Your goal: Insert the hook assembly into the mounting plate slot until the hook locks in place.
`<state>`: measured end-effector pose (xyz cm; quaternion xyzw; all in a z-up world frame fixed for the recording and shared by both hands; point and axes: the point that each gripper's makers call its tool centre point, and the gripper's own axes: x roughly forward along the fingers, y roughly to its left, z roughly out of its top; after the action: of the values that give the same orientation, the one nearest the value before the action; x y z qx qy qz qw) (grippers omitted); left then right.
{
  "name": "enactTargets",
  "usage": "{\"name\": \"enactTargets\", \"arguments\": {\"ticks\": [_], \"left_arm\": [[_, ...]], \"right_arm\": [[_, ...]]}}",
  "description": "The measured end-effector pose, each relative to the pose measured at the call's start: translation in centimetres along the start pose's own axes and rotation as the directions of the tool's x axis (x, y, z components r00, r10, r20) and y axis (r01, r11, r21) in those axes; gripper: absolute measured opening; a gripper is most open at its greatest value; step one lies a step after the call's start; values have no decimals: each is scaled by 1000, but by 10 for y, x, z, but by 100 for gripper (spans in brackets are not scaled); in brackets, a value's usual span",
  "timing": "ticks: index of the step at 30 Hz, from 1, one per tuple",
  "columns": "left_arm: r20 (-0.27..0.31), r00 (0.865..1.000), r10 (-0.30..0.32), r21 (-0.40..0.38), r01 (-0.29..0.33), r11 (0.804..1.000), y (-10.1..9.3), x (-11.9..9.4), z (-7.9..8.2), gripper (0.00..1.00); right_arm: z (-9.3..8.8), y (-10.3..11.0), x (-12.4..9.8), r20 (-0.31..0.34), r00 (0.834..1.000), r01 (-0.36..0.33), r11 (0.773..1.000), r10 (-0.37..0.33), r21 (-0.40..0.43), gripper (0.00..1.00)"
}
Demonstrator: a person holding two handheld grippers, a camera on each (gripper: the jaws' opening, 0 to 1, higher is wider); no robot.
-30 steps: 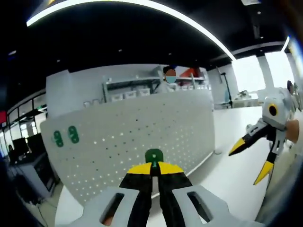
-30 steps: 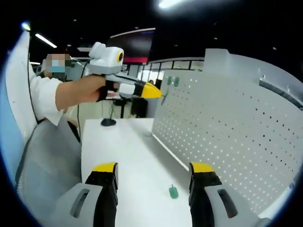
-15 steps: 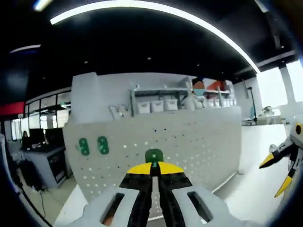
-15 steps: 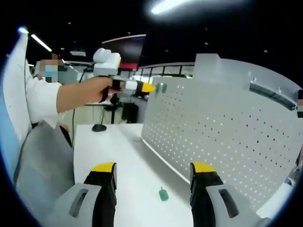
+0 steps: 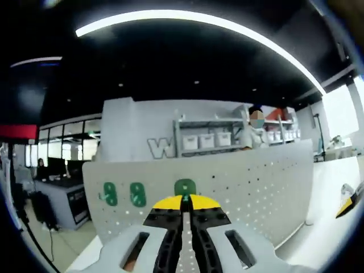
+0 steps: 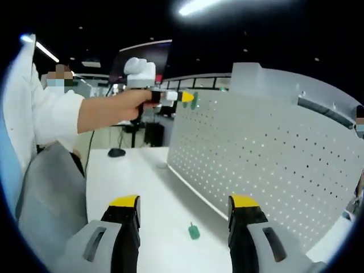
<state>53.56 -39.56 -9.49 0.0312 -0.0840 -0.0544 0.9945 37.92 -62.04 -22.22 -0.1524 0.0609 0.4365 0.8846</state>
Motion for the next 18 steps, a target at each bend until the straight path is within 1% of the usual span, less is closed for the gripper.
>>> {"name": "enactTargets", "arguments": {"ticks": [1,3,5,10,13,14,18], "left_arm": [[-3,1000,9,3,-9,1000,2,2,-1,3],[5,1000,8,-4,-8,1000,4,5,0,3],[10,1000,19,9,-19,1000,7,8,1,3],[25,999,39,-2,-39,999,13,16,3,3],[28,999,38,1,-38,999,15,22,1,3],[25,999,46,17,-46,999,15,24,0,3],[27,998,58,10,-58,998,18,29,-2,3]], "right_arm": [[0,0,0,2,1000,1,1000,-1,1,63],[0,0,0,1,1000,2,1000,-2,1,63],[-1,-1,-1,-4,1000,2,1000,-2,0,63],[-5,-1,-2,-14,1000,4,1000,-4,4,63],[-5,-2,-1,-17,1000,2,1000,-2,4,63],[-5,-2,-1,-18,1000,2,1000,-2,3,63],[-5,-4,0,-21,1000,0,1000,0,3,62]]}}
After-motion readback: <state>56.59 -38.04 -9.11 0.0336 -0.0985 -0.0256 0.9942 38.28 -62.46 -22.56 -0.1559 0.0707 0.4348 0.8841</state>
